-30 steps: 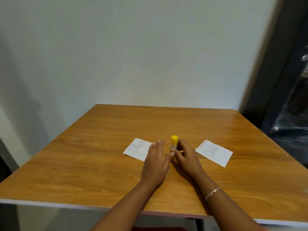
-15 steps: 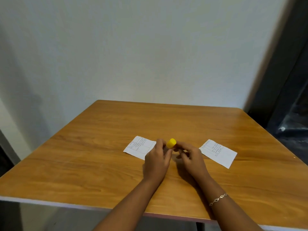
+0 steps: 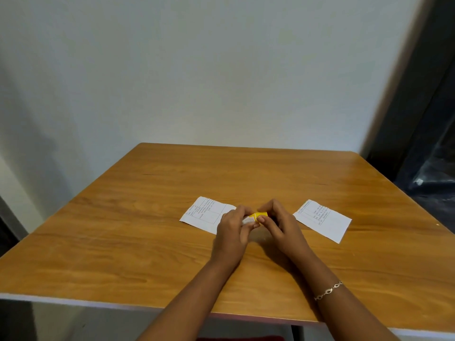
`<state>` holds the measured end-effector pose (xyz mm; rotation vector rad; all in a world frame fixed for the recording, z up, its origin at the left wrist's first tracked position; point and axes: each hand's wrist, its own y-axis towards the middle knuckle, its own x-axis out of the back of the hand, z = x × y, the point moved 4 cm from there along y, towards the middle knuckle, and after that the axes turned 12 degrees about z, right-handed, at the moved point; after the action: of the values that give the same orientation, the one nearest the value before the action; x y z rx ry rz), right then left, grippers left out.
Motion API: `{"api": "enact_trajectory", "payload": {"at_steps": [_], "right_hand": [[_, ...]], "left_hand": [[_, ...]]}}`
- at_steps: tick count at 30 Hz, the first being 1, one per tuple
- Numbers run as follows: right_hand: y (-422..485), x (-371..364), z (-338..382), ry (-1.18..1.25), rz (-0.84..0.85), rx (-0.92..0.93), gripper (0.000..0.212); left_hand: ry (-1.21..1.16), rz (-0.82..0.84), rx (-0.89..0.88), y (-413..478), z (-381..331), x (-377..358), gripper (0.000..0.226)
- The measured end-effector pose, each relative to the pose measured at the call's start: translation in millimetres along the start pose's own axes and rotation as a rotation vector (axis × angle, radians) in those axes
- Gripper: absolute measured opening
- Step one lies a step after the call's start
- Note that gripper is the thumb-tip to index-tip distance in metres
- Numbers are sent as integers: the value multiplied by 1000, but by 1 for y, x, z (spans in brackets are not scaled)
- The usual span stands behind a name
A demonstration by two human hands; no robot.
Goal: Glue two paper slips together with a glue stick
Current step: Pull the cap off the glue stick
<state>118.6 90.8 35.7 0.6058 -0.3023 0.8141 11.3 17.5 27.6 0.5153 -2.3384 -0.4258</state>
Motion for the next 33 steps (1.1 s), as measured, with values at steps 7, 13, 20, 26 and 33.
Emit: {"api": "enact_trajectory", "payload": {"at_steps": [7,13,20,26,33], "right_hand": [[-2,-1,-3,-12,23,-43,24],[-1,-2,-2,20,79,-39,8],[-3,-1,-2,73,111,-90,30],[-1,4,-8,22,84,-125,13],[-1,7,-4,71,120,-66,17]], "left_hand": [[41,-20,-10,-1,-2,4,10],[24,-18,5,-2,-2,5,14],[44,-20,-9,-1,-3,7,13],[135,32,-13,-2,1,2,23],[206,10,10,-4,3,4,33]]}}
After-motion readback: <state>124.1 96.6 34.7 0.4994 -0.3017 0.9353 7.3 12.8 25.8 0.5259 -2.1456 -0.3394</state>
